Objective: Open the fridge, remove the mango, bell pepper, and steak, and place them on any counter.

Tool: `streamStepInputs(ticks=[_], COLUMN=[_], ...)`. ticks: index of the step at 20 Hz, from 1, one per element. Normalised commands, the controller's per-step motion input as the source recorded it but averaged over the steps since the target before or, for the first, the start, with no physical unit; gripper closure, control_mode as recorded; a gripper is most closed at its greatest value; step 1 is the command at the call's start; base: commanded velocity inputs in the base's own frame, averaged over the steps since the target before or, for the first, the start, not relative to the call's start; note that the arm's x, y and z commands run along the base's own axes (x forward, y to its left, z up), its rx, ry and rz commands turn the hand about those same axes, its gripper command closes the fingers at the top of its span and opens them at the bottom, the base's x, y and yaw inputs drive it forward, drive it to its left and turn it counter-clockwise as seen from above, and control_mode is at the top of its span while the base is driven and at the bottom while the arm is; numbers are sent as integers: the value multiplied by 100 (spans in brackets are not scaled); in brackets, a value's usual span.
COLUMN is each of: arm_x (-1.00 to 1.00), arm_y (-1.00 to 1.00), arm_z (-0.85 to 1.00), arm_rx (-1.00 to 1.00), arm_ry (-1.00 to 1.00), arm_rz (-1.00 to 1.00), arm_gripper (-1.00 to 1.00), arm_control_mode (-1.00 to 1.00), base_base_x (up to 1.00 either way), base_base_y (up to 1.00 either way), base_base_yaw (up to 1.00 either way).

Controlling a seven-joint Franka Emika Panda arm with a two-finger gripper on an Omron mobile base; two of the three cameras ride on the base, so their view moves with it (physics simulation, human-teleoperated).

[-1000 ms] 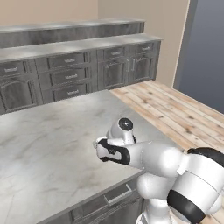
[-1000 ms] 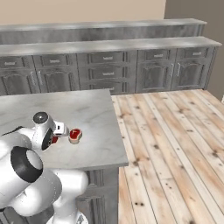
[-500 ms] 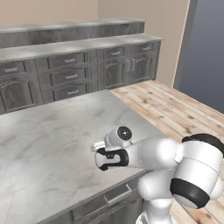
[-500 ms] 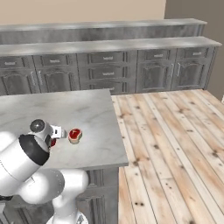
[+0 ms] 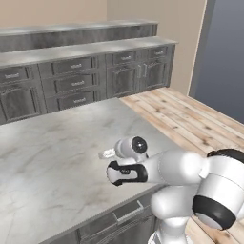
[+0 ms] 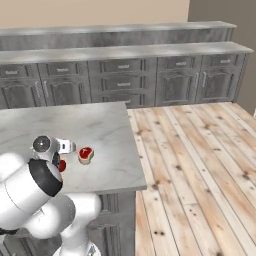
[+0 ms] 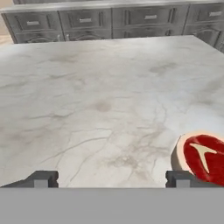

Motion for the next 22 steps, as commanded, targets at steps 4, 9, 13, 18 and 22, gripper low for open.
streamStepInputs(ticks=[4,9,13,18,22], arm_x=[-55,-76,-59,-74,-54], arm_y=[-5,-12,-18,-49,-47], arm_z=[100,100,100,70,10], arm_rx=[2,13,10,0,-3], arm_ry=[0,9,26,55,56], arm_rz=[-2,-3,-8,-15,-18], arm_gripper=[-100,-100,-100,-100,-100], arm_control_mode=[-100,-100,-100,-100,-100], base_base_x=[0,0,0,0,0], base_base_y=[0,0,0,0,0], base_base_yaw=[0,0,0,0,0])
